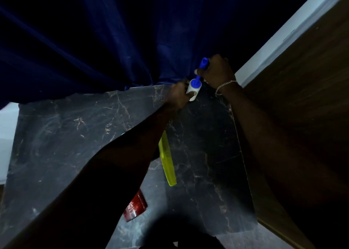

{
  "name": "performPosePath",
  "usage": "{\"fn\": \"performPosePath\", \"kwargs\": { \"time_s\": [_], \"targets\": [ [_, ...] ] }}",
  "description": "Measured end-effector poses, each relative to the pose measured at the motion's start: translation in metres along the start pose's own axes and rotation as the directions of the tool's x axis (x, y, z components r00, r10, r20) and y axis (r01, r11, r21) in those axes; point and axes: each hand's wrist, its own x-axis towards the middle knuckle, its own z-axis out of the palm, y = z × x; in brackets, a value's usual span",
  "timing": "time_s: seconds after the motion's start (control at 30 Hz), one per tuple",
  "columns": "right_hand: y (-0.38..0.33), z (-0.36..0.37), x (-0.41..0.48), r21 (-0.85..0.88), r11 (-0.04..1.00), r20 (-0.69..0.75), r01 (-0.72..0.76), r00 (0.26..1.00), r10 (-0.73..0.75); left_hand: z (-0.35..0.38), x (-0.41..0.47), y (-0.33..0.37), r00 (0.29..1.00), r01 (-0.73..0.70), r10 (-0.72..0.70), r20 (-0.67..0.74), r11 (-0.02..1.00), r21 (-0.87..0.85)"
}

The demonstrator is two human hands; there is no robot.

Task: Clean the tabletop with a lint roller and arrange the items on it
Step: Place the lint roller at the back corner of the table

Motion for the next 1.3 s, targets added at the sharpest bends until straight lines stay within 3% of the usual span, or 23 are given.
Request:
{"fn": "performPosePath", "kwargs": {
  "time_s": [0.27, 0.5, 0.7, 0.93, 1.3],
  "targets": [
    [0.012, 0.02, 0.005, 0.044, 0.998, 0.004, 0.034, 0.999, -0.034, 0.005, 0.007, -0.006, 1.0, 0.017, -0.018, -0.015, 0.999, -0.029],
    [0.022, 0.034, -0.002, -0.064, 0.996, 0.023, 0.06, 0.998, -0.059, 0.003, -0.002, -0.008, 1.0, 0.01, -0.01, 0.003, 0.999, -0.033],
    [0.019, 0.04, -0.005, -0.045, 0.997, -0.018, 0.055, 0.998, -0.056, -0.007, -0.013, -0.007, 0.998, -0.016, 0.011, 0.066, 0.997, 0.07],
    [0.014, 0.038, -0.008, -0.031, 0.999, -0.002, 0.029, 1.0, -0.029, -0.021, -0.033, -0.01, 0.999, -0.009, -0.002, 0.046, 0.972, 0.235],
    [0.004, 0.03, -0.028, -0.012, 1.0, -0.002, 0.022, 1.0, -0.022, -0.059, -0.076, -0.014, 0.987, -0.133, 0.162, -0.019, 0.865, 0.484]
  ]
}}
